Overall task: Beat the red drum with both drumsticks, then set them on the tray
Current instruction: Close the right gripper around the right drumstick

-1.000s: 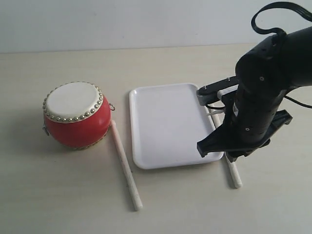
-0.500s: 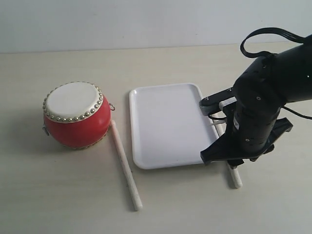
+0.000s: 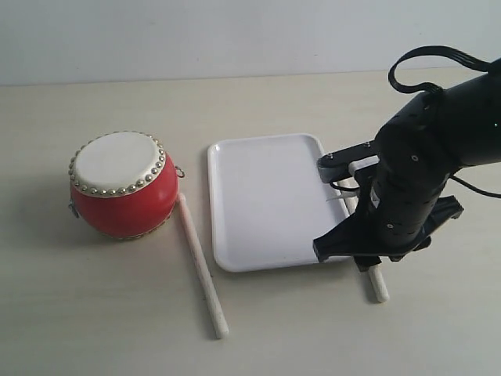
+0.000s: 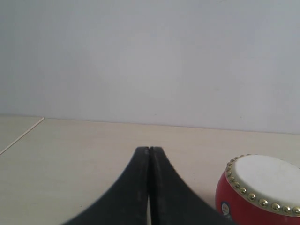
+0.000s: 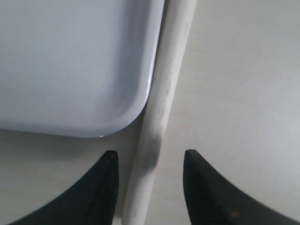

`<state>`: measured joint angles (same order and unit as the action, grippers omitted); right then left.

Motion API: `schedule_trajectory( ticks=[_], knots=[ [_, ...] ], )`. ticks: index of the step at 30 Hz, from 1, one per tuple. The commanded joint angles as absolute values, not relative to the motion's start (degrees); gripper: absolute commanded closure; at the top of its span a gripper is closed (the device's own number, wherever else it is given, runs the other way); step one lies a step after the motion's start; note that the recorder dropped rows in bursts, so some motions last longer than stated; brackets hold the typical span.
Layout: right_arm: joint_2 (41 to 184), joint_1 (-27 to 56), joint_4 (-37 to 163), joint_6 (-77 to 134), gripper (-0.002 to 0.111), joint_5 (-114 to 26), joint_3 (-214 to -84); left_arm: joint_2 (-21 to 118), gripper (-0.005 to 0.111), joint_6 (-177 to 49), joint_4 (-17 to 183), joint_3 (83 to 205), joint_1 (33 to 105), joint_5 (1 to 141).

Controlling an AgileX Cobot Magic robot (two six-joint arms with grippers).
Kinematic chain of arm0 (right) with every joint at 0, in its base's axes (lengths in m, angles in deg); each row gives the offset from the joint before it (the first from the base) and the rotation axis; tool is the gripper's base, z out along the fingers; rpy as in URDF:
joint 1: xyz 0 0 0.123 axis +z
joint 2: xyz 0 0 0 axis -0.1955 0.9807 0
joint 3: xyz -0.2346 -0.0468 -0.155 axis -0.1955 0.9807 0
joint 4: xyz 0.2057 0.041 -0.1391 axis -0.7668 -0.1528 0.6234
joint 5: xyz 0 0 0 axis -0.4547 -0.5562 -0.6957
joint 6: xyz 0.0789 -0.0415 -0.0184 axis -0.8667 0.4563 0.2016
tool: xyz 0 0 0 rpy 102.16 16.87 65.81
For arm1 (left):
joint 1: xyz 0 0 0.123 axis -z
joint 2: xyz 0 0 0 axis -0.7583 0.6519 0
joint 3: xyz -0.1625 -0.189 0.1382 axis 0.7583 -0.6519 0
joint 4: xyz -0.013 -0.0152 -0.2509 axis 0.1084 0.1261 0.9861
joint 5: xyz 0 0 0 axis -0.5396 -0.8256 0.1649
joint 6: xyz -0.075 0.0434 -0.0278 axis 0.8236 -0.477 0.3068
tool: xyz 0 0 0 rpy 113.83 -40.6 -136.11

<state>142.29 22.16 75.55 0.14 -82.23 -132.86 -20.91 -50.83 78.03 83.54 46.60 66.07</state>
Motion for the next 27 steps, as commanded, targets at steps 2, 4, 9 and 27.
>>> schedule_trajectory(
  ticks=[2, 4, 9, 27],
  knots=[
    [142.1, 22.2, 75.2, -0.6, 0.065, -82.6, -132.6, -21.2, 0.107, -50.5, 78.4, 83.3, 46.5, 66.0],
    [142.1, 22.2, 75.2, -0.6, 0.065, -82.6, -132.6, -21.2, 0.107, -50.6, 78.4, 83.3, 46.5, 66.0],
    [142.1, 22.2, 74.6, -0.6, 0.065, -82.8, -132.6, -21.2, 0.107, -50.6, 78.4, 83.3, 46.5, 66.0],
    [142.1, 22.1, 74.4, -1.2, 0.065, -78.6, -129.9, -21.2, 0.107, -50.6, 78.4, 83.3, 46.5, 66.0]
  ],
)
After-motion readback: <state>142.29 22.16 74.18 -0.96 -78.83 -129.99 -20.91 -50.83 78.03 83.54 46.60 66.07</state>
